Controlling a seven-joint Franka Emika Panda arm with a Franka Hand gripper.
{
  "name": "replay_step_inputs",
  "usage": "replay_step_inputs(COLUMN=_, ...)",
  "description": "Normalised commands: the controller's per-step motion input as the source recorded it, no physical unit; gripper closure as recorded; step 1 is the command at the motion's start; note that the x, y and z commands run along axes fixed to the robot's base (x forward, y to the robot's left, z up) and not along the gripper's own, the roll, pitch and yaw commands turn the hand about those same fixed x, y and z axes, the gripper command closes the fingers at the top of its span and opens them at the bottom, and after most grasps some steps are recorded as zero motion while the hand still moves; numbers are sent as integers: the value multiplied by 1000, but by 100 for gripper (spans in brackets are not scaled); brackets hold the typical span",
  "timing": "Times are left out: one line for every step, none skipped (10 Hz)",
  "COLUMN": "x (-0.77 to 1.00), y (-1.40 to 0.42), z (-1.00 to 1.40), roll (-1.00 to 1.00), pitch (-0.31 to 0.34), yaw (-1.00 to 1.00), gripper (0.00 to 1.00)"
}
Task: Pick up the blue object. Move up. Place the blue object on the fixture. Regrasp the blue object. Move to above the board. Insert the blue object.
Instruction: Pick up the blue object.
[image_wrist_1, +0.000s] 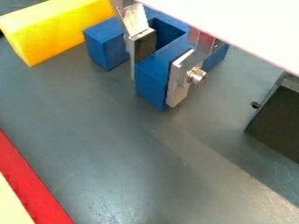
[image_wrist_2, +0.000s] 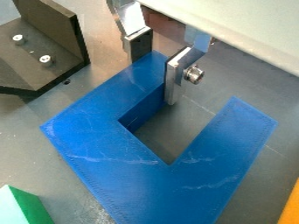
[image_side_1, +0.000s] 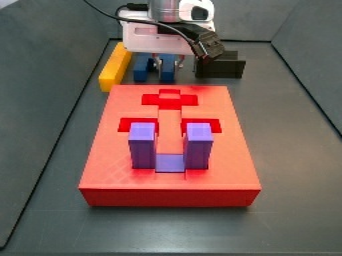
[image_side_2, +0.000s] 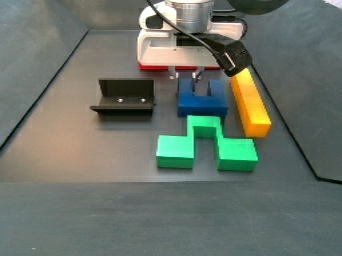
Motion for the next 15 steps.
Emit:
replay_step_inputs(x=0, y=0, z=0, roll=0, pitch=0, yaw=0, gripper=100)
replay_step_inputs(x=0, y=0, z=0, roll=0, pitch=0, yaw=0, gripper=100)
replay_step_inputs(x=0, y=0, z=0, roll=0, pitch=0, yaw=0, gripper=100)
replay_step_inputs(x=0, y=0, z=0, roll=0, pitch=0, yaw=0, gripper=100)
replay_step_inputs(x=0, y=0, z=0, roll=0, pitch=0, yaw=0, gripper=100)
replay_step_inputs(x=0, y=0, z=0, roll=0, pitch=0, yaw=0, gripper=100)
replay_step_inputs(x=0, y=0, z=0, roll=0, pitch=0, yaw=0, gripper=100)
replay_step_inputs(x=0, y=0, z=0, roll=0, pitch=0, yaw=0, gripper=100)
replay_step_inputs(x=0, y=0, z=0, roll=0, pitch=0, yaw=0, gripper=100)
replay_step_inputs(x=0, y=0, z=0, roll=0, pitch=0, yaw=0, gripper=100)
replay_step_inputs(x=0, y=0, z=0, roll=0, pitch=0, yaw=0, gripper=100)
replay_step_inputs(x=0, y=0, z=0, roll=0, pitch=0, yaw=0, gripper=100)
replay_step_inputs(x=0, y=0, z=0, roll=0, pitch=0, yaw=0, gripper=100)
replay_step_inputs(x=0, y=0, z=0, roll=0, pitch=0, yaw=0, gripper=100)
replay_step_inputs(x=0, y=0, z=0, roll=0, pitch=0, yaw=0, gripper=100)
